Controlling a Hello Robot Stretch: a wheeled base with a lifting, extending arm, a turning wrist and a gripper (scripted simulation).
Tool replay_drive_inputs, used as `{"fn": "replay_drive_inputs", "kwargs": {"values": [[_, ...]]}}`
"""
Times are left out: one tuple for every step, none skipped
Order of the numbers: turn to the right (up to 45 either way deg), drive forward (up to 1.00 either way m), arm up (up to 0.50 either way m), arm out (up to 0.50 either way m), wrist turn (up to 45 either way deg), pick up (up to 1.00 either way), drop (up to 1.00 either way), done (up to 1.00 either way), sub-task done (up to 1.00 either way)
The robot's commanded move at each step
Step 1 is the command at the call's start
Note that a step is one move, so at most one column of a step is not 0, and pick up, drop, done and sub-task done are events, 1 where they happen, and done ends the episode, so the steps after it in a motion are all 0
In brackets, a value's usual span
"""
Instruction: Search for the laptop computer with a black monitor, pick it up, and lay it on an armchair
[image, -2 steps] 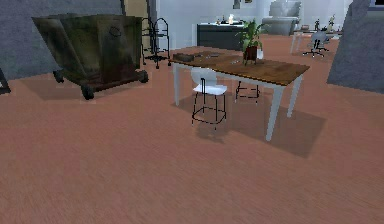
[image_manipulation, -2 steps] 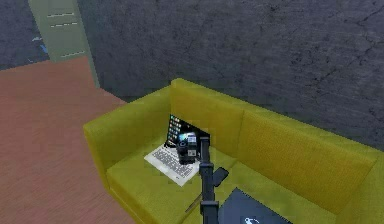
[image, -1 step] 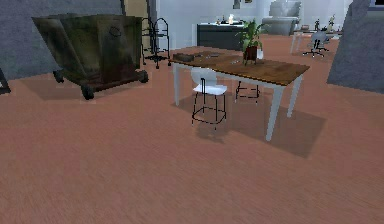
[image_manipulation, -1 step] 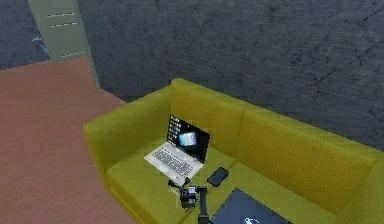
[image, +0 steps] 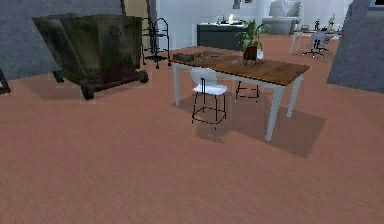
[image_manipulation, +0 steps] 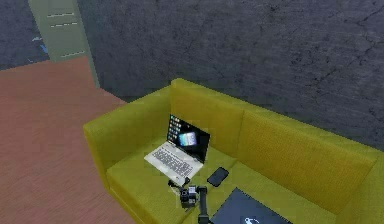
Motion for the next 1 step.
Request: {"fn": "replay_drive_inputs", "kwargs": {"values": [[0.0,0.00,0.10,0.00,0.0,0.00,0.00,0.00,0.00]]}}
